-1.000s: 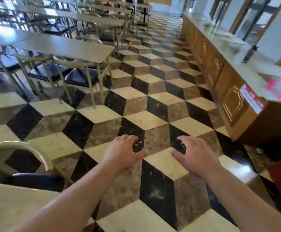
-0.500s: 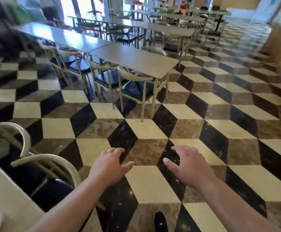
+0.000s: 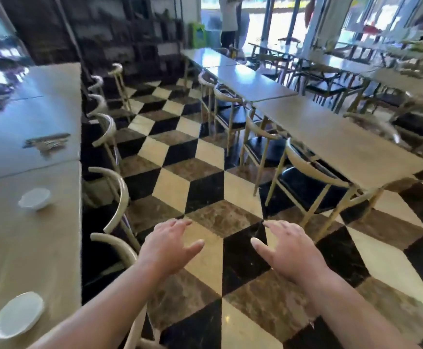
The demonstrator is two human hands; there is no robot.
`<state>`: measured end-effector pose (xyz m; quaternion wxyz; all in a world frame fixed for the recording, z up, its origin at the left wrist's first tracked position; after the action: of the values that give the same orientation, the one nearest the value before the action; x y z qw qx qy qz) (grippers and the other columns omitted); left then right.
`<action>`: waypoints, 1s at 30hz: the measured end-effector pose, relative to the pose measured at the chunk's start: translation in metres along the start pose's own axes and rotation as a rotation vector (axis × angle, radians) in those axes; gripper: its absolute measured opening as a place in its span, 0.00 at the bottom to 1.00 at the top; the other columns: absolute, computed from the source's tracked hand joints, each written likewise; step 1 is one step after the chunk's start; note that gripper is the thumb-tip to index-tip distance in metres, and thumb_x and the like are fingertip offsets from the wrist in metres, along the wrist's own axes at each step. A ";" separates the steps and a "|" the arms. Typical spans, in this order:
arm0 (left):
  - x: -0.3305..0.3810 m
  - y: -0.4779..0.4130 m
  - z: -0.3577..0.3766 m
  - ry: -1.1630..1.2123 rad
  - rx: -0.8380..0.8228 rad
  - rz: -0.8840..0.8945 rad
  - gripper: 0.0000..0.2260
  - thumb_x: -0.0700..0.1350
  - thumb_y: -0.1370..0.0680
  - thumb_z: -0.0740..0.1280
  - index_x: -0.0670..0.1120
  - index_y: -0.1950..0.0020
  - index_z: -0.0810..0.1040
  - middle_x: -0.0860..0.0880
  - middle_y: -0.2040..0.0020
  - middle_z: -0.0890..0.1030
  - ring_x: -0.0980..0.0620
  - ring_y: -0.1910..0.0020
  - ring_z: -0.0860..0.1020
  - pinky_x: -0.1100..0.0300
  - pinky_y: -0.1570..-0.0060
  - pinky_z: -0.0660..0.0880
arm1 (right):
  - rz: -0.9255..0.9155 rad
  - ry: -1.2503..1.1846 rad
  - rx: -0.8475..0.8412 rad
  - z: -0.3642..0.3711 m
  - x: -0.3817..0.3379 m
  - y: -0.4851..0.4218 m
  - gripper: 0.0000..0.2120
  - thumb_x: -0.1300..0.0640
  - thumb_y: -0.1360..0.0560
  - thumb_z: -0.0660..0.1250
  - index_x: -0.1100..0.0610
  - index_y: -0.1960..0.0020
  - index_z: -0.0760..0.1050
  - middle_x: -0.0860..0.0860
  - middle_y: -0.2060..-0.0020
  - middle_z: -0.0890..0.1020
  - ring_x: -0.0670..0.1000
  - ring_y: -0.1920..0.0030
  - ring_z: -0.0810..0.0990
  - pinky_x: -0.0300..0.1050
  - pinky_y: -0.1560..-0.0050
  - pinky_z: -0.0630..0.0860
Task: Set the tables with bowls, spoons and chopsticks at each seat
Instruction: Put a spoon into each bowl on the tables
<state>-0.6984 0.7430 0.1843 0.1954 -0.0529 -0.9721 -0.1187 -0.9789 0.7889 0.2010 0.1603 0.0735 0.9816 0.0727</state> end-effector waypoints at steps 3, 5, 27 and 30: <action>-0.031 -0.057 -0.004 0.031 0.037 -0.089 0.37 0.73 0.23 0.63 0.57 0.18 0.66 0.53 0.19 0.71 0.49 0.20 0.67 0.45 0.24 0.71 | -0.089 0.048 -0.053 0.007 -0.029 -0.080 0.37 0.26 0.22 0.57 0.44 0.19 0.65 0.46 0.22 0.72 0.52 0.20 0.67 0.55 0.22 0.69; -0.048 -0.098 -0.005 0.067 0.046 -0.130 0.37 0.73 0.23 0.64 0.57 0.18 0.66 0.54 0.20 0.71 0.50 0.20 0.68 0.46 0.25 0.72 | -0.128 0.074 -0.068 0.009 -0.048 -0.128 0.36 0.27 0.21 0.58 0.45 0.19 0.65 0.46 0.22 0.72 0.52 0.20 0.66 0.54 0.22 0.68; -0.196 -0.461 -0.144 0.104 0.190 -0.589 0.35 0.70 0.21 0.64 0.56 0.18 0.66 0.51 0.21 0.72 0.48 0.22 0.69 0.48 0.28 0.74 | -0.479 0.046 -0.322 0.007 -0.260 -0.620 0.37 0.28 0.22 0.64 0.44 0.19 0.66 0.44 0.21 0.71 0.50 0.20 0.66 0.50 0.25 0.72; -0.216 -0.496 -0.169 0.118 0.228 -0.706 0.35 0.70 0.21 0.64 0.56 0.18 0.66 0.50 0.20 0.71 0.47 0.21 0.68 0.47 0.27 0.73 | -0.599 0.062 -0.364 0.006 -0.307 -0.685 0.35 0.29 0.22 0.65 0.44 0.20 0.66 0.44 0.22 0.72 0.50 0.20 0.67 0.50 0.25 0.72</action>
<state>-0.5117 0.2091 0.1467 0.2026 0.3143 -0.9246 -0.0724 -0.7718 0.0675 0.1751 0.1549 -0.2497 0.9350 0.1986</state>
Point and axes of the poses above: each hand's wrist, its own y-axis away from the middle knuckle, its own z-axis out of the palm, x = y × z, the point moved 5 cm from there along -y, towards the middle knuckle
